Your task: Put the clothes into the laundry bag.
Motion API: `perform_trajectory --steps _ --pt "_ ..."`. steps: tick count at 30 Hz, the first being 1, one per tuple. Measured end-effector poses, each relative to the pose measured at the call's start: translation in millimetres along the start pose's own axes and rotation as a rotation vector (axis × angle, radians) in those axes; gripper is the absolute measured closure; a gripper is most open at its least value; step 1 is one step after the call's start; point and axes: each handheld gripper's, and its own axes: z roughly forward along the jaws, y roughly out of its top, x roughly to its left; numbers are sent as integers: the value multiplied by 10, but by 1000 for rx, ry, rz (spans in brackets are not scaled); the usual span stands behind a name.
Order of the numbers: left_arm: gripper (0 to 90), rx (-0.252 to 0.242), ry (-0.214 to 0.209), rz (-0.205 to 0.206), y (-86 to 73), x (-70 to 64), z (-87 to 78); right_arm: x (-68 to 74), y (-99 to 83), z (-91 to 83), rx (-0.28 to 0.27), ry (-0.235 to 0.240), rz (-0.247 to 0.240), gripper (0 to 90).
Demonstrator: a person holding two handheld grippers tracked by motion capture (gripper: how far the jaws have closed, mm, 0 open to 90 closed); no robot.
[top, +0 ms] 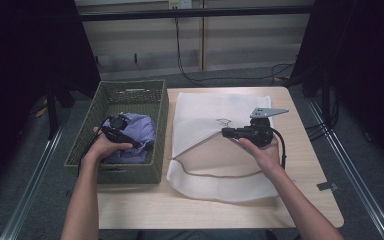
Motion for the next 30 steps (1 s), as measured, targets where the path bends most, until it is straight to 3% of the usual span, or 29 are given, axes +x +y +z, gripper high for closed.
perform_trajectory --steps 2,5,6,8,9,10,11,12,13,16,17,20,24,26,30 --pt "4 21 -7 31 19 18 -4 -2 -3 6 2 -1 1 900" --pt "42 33 -6 25 31 23 -21 1 -3 8 4 1 1 899" --pt "77 62 -5 26 45 31 -44 2 -2 9 4 1 1 900" --pt "171 74 -2 28 62 30 -63 5 -1 9 5 -1 -3 899" --pt "215 72 2 2 66 19 -73 5 -1 10 6 -1 -5 900" --pt "266 99 9 24 79 45 -111 7 -1 11 6 0 -4 900" --pt "318 99 9 24 79 45 -111 7 -1 11 6 0 -4 900" --pt "318 90 9 -18 74 30 -115 6 -1 13 6 0 -6 900" --pt "348 105 6 -1 80 48 -131 8 -2 14 6 0 -4 900" --pt "434 115 4 -3 90 55 -149 10 -1 18 8 -1 -7 900" --pt "522 121 8 2 92 62 -159 9 -1 20 8 0 -6 900" --pt "570 127 -3 -26 96 71 -180 10 -3 22 9 0 -7 900" --pt "742 109 -35 -58 95 85 -192 10 -3 24 10 0 -7 900" --pt "761 101 -65 -77 92 103 -193 8 -1 21 8 -1 -6 900" --pt "772 103 -65 -82 96 106 -209 4 2 16 4 -2 -6 900"
